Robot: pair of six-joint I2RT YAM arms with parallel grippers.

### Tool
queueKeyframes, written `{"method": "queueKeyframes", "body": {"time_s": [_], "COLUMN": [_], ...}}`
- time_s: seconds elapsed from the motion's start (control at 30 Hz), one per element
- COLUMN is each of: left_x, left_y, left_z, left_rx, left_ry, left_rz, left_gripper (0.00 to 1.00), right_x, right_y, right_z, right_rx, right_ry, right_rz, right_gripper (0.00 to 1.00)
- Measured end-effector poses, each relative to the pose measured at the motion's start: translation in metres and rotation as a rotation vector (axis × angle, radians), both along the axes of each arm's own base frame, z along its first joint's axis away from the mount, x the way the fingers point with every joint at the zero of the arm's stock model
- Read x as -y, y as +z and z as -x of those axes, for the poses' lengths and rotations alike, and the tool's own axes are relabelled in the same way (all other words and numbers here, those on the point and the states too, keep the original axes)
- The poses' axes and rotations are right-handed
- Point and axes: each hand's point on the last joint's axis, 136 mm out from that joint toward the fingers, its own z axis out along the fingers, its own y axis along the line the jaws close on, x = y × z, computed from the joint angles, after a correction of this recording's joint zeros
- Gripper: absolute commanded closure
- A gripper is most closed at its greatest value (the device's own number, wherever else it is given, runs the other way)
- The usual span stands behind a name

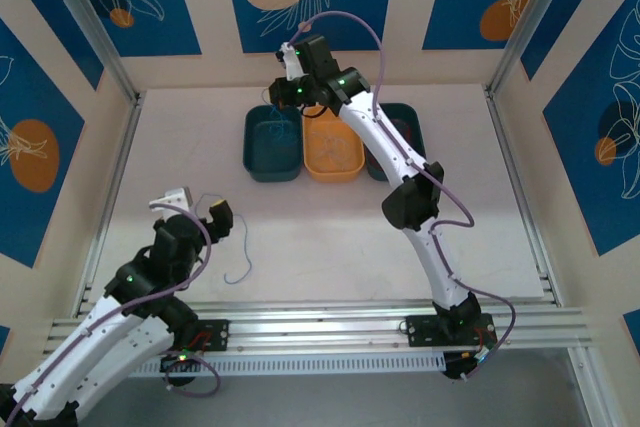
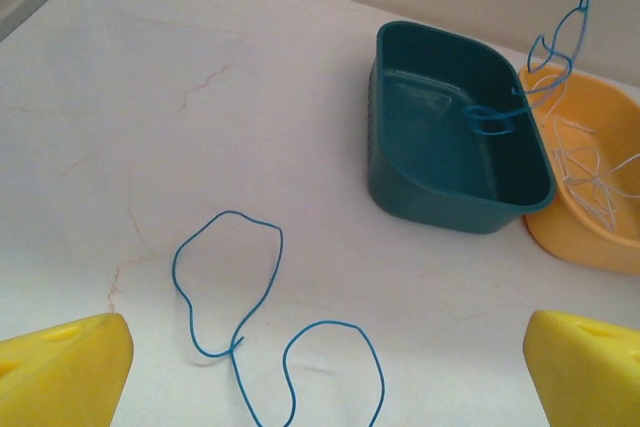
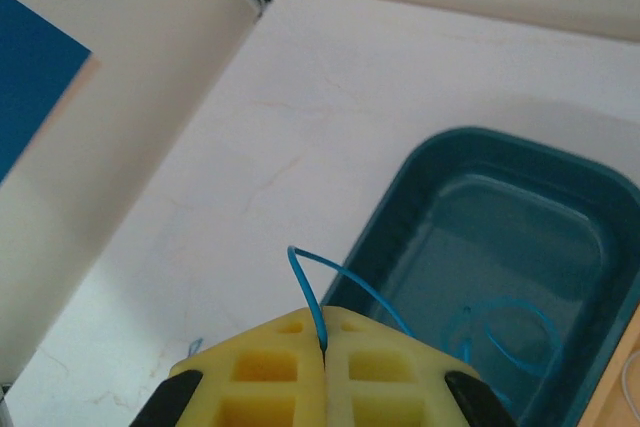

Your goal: Untangle the cables

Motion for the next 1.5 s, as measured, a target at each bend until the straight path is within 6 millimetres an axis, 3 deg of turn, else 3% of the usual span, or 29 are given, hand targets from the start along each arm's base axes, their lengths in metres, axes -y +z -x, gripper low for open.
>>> {"method": "queueKeyframes", "body": {"time_s": [0.13, 0.37, 1.23, 1.33, 1.5], "left_x": [0.001, 0.007, 0.005, 0.006, 0.006], "left_y": [-0.007, -0.019, -0.019, -0.020, -0.021], "left_z": [0.000, -0.002, 0.001, 0.001, 0.000], "left_rx": [-0.016, -0.058, -0.054, -0.056, -0.063], "left_ry": [0.000, -0.021, -0.013, -0.016, -0.017], "left_rz": [-0.004, -0.017, 0.016, 0.019, 0.020], "left_gripper": [0.00, 0.00, 0.00, 0.00, 0.00], "right_x": [-0.001, -0.004, -0.016, -0.015, -0.011], "right_y": [-0.012, -0.009, -0.003, -0.013, -0.053], "right_z": [-0.001, -0.003, -0.010, -0.014, -0.014], "right_rx": [-0.020, -0.005, 0.067, 0.061, -0.012], "right_ry": [0.001, 0.005, -0.019, -0.037, -0.052], "right_rz": [0.013, -0.002, -0.008, 0.012, 0.071], "right_gripper": [1.00, 1.00, 0.97, 0.93, 0.89]}}
